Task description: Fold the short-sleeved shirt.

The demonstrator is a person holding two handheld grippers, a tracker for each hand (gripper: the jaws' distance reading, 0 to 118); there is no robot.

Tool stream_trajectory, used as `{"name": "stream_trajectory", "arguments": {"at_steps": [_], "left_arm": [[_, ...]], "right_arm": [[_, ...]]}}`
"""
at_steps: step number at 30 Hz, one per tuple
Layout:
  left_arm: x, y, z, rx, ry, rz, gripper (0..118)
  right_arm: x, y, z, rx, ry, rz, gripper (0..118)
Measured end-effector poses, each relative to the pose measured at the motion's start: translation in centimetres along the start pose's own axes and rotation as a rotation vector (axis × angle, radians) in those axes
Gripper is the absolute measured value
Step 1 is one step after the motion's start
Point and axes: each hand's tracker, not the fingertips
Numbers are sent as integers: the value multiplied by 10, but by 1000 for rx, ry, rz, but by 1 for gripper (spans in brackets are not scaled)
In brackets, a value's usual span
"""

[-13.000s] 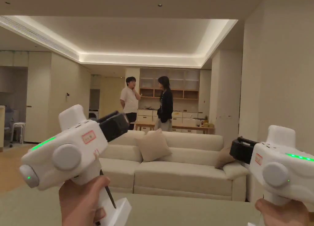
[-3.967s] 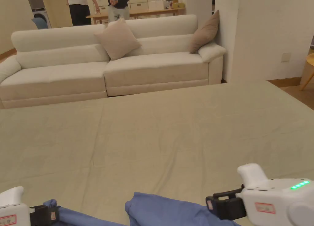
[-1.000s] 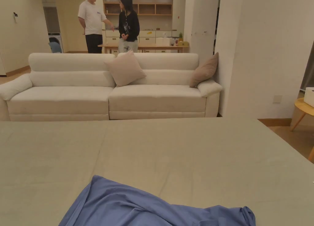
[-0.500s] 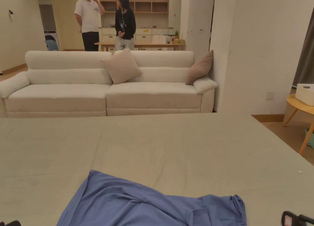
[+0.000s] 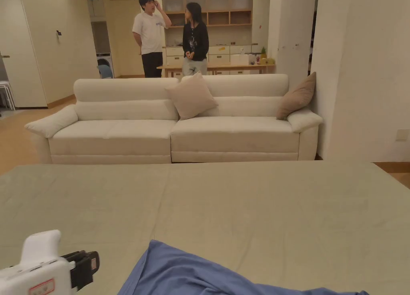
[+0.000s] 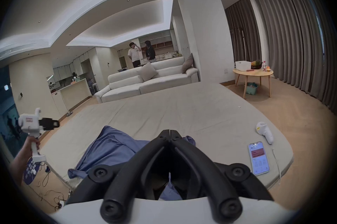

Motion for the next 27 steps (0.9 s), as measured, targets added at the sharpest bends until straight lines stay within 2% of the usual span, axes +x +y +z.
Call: {"name": "stream_trajectory", "arguments": {"at_steps": [3,4,5,6,7,8,9,13,16,17,18,19,20,22,24,26,27], "left_arm": [[-10,29,-91,-135,10,-60,0],[-15,38,-125,-165,-2,-24,17],[-17,46,-157,-220,12,-42,78],[-18,50,-186,-263,24,-50,116],[-20,53,-221,-313,34,-40,115],[-21,51,-244,-351,124,-64,115],[-16,58,-274,-336,116,-51,115],[-5,51,-359,-478,222,-186,115],[-18,45,-400,-495,234,-199,115],[-17,38,-404,-566,204,-195,113],[-19,30,-405,-612,191,-197,106],[-15,21,-407,-637,167,-210,86],[-9,14,-405,-607,164,-258,49],[-6,2,-395,-481,163,-344,44],[-12,5,-397,-510,138,-295,29],[-14,14,-387,-479,125,-200,4],[-15,18,-380,-472,116,-172,4]], "right_arm": [[9,6,-34,-13,-18,17,0],[5,1,-45,-13,-28,27,0],[9,4,-59,-26,-34,40,0],[12,6,-70,-40,-40,49,0],[16,8,-82,-42,-43,48,0],[10,4,-93,-43,-44,46,0],[13,5,-102,-49,-40,38,0],[19,-5,-136,-63,-52,11,0],[20,-16,-153,-91,-67,-7,0],[23,-20,-156,-104,-75,-15,0],[26,-23,-160,-120,-78,-26,0],[27,-28,-164,-129,-80,-31,0],[24,-32,-166,-134,-84,-31,0],[27,-36,-169,-155,-86,-29,0],[23,-38,-167,-158,-85,-28,0],[22,-39,-162,-160,-92,-7,0],[23,-37,-161,-165,-94,-3,0]]}}
